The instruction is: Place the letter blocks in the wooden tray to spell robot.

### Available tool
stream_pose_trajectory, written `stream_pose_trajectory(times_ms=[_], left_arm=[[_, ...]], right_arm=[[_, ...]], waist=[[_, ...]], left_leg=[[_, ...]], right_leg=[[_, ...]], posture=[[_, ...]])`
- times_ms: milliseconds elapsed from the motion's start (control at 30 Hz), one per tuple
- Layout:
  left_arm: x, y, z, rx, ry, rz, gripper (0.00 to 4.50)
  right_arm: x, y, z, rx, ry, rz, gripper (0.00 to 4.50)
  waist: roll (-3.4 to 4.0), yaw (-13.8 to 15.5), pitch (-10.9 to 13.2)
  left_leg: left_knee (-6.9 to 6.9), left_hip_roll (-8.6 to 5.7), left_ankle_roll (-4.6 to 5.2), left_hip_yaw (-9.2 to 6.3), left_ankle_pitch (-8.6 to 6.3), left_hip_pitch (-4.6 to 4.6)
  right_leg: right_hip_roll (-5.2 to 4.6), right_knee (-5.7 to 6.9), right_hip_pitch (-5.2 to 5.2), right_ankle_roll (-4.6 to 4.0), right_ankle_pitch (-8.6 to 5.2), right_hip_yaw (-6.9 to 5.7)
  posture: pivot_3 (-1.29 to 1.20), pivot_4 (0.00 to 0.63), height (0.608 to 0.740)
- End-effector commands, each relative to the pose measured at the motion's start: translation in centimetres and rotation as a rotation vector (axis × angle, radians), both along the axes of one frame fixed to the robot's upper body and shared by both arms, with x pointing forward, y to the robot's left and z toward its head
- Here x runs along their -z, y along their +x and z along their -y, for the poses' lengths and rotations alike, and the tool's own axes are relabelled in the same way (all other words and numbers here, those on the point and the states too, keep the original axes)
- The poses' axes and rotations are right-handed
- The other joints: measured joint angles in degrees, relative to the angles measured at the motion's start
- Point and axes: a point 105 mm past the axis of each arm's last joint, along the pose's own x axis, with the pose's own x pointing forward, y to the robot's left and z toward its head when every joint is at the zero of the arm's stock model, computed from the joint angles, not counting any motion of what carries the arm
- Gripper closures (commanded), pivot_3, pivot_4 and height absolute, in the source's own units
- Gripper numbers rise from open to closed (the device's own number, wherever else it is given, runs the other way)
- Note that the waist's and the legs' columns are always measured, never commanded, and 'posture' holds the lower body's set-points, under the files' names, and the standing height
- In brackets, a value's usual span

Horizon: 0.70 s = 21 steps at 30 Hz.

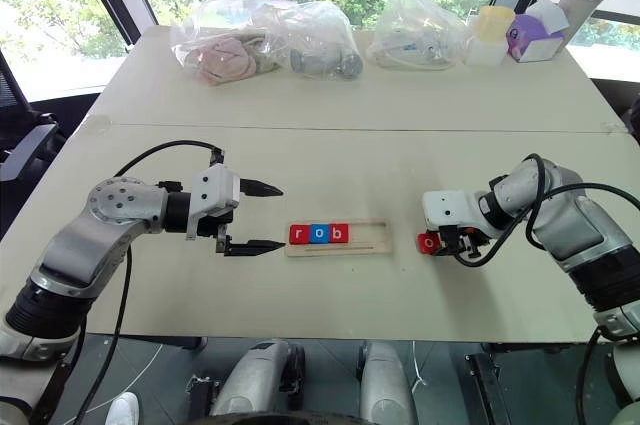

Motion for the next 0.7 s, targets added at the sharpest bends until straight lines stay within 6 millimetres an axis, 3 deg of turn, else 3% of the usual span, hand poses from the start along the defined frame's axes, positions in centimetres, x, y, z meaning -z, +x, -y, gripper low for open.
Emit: stream_pose_trajectory(times_ms=[33, 167, 300, 700], left_arm=[[-0.7, -0.3, 0.2, 0.016, -0.012, 0.026, 0.00], [-0.7, -0.2, 0.4, 0.020, -0.014, 0.026, 0.00], [-0.7, -0.2, 0.4, 0.021, -0.016, 0.028, 0.00], [-1.0, -0.9, 0.4, 0.044, -0.024, 0.019, 0.00]], right_arm=[[-3.2, 0.6, -2.1, -0.006, 0.099, 0.075, 3.39], [-4.8, 0.1, -5.3, -0.022, 0.192, 0.041, 3.39], [-4.4, -0.5, -7.5, -0.060, 0.200, 0.015, 3.39], [-2.4, 0.7, -10.3, -0.058, 0.205, 0.010, 3.39]], waist=[[0.00, -0.13, 0.00], [0.00, -0.14, 0.00], [-0.01, 0.09, -0.01], [-0.02, -0.07, -0.01]], left_leg=[[0.00, 0.00, -0.01, -0.01, 0.01, 0.00], [0.00, 0.02, -0.04, -0.05, 0.02, 0.03], [0.00, 0.02, -0.06, -0.11, 0.03, 0.02], [0.02, -0.04, -0.07, -0.15, 0.05, 0.02]], right_leg=[[0.00, 0.01, 0.00, 0.00, 0.00, 0.00], [0.01, 0.09, -0.02, 0.00, 0.01, -0.01], [0.01, 0.10, -0.01, -0.01, 0.00, -0.04], [-0.01, 0.14, 0.01, 0.00, 0.01, -0.07]], posture=[[0.00, 0.150, 0.740], [0.00, 0.150, 0.740], [0.00, 0.150, 0.740], [0.00, 0.150, 0.740]])
